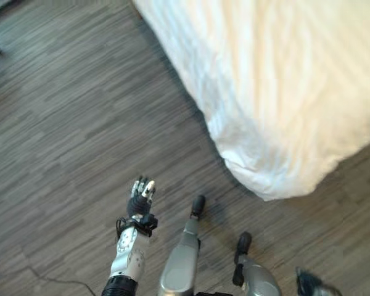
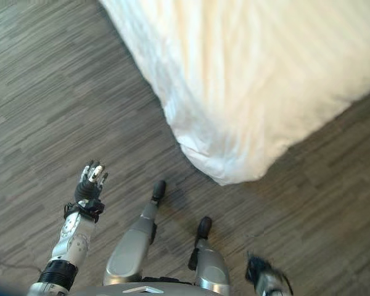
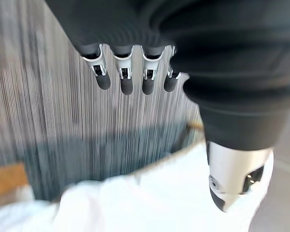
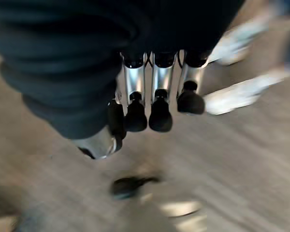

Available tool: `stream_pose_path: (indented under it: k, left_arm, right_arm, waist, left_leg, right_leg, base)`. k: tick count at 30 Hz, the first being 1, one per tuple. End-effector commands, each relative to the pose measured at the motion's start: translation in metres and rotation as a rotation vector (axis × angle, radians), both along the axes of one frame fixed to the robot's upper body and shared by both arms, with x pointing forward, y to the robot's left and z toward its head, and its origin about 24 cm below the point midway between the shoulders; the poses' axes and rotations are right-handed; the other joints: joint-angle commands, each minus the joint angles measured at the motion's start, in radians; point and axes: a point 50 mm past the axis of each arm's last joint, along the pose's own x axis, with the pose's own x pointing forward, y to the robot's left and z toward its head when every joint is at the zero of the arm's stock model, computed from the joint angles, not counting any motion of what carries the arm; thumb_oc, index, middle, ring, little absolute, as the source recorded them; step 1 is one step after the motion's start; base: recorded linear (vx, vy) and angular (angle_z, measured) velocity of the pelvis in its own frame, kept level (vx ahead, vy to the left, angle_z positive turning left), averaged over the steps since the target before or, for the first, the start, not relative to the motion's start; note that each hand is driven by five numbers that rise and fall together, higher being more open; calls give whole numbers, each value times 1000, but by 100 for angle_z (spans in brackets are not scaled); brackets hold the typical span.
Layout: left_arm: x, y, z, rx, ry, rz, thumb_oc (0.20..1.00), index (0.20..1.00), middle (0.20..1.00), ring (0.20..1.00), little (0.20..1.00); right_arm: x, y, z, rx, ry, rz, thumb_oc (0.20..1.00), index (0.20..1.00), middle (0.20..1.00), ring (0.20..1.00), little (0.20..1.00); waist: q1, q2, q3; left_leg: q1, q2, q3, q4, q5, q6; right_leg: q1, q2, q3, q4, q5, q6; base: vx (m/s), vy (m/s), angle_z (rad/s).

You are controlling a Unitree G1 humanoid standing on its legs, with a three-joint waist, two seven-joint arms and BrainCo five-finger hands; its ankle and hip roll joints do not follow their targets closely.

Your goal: Making the bed.

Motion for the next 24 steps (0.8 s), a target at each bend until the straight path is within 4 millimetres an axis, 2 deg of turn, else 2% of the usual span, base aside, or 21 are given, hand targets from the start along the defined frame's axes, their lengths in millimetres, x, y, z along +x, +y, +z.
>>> stream_pose_path:
  k: [1, 3, 5, 6, 7, 8, 9, 12, 15, 17, 20, 24]
  left_arm:
    - [0, -3, 4, -27, -42, 8, 1000, 1000, 1000, 1000, 1000]
    - [1, 0, 5, -19, -46, 21, 1000, 1000, 1000, 1000, 1000]
    - [1, 7, 9, -14, -62, 62, 1000, 1000, 1000, 1000, 1000]
    - [-1, 14, 13, -7, -83, 107, 1000, 1000, 1000, 1000, 1000]
    - [-3, 15, 13, -7, -85, 117, 1000, 1000, 1000, 1000, 1000]
    - [-5, 18, 12, -11, -83, 136, 1000, 1000, 1000, 1000, 1000]
    - [-5, 18, 13, -10, -83, 136, 1000, 1000, 1000, 1000, 1000]
    - [-10, 22, 10, -7, -75, 158, 1000, 1000, 1000, 1000, 1000]
    - [-13, 23, 10, -2, -77, 155, 1000, 1000, 1000, 1000, 1000]
    - [-14, 23, 12, 10, -83, 131, 1000, 1000, 1000, 1000, 1000]
    - [-17, 18, 7, 7, -71, 92, 1000, 1000, 1000, 1000, 1000]
    - [-19, 14, 5, 5, -67, 54, 1000, 1000, 1000, 1000, 1000]
  right_arm:
    - [35, -23, 14, -67, -107, -58, 200, 200, 200, 200, 200]
    - [56, -38, 26, -92, -267, -207, 200, 200, 200, 200, 200]
    - [88, -56, 51, -145, -521, -352, 200, 200, 200, 200, 200]
    - [114, -74, 84, -223, -746, -422, 200, 200, 200, 200, 200]
    - [127, -77, 100, -227, -854, -451, 200, 200, 200, 200, 200]
    - [141, -79, 124, -245, -996, -445, 200, 200, 200, 200, 200]
    - [141, -78, 124, -246, -994, -446, 200, 200, 200, 200, 200]
    - [171, -68, 181, -275, -1284, -314, 200, 200, 200, 200, 200]
    - [196, -36, 241, -256, -1539, -45, 200, 200, 200, 200, 200]
    - [201, -20, 273, -281, -1641, 131, 200, 200, 200, 200, 200]
    - [208, 1, 285, -176, -1721, 223, 200, 200, 200, 200, 200]
    - [228, 18, 275, -124, -1643, 309, 200, 200, 200, 200, 200]
  waist:
    - [18, 12, -36]
    - [-2, 6, -38]
    - [-24, -1, -43]
    - [-39, -5, -50]
    - [-44, -6, -56]
    - [-50, -7, -59]
    - [-50, -7, -60]
    - [-55, -9, -72]
    - [-47, -11, -75]
    - [-44, -11, -79]
    - [-35, -6, -81]
    - [-13, 2, -78]
  left_leg:
    - [63, -21, 30, 3, -59, -3]
    - [71, -18, 41, 3, -65, -5]
    - [74, -16, 48, 3, -67, -7]
    - [76, -16, 52, 3, -70, -10]
    - [75, -16, 53, 3, -71, -10]
    - [81, -15, 54, 3, -78, -11]
    - [77, -16, 54, 3, -72, -10]
    - [76, -18, 56, 3, -72, -9]
    - [78, -19, 61, 3, -69, -9]
    - [75, -20, 60, 3, -67, -9]
    - [77, -22, 54, 3, -64, -6]
    - [76, -23, 50, 3, -59, -6]
  right_leg:
    - [-157, -15, 2, -13, 138, 10]
    - [-156, -13, 15, -13, 135, 10]
    - [-157, -12, 26, -13, 134, 10]
    - [-158, -10, 34, -13, 135, 10]
    - [-160, -11, 36, -13, 135, 10]
    - [-155, -10, 39, -13, 130, 10]
    - [-158, -11, 38, -13, 135, 10]
    - [-161, -12, 42, -13, 137, 9]
    - [-162, -13, 48, -13, 141, 6]
    - [-162, -14, 47, -13, 142, 6]
    - [-159, -14, 44, -13, 143, 4]
    - [-156, -15, 37, -13, 146, 2]
  base:
    - [12, 7, -29]
    - [2, -1, -26]
    - [-13, -11, -15]
    - [-23, -30, -4]
    - [-8, -36, -7]
    - [-16, -20, -16]
    - [-14, -18, -18]
    - [-35, -20, 4]
    - [-44, -13, 1]
    - [-19, -8, -1]
    - [0, 0, 0]
    - [-15, -8, 2]
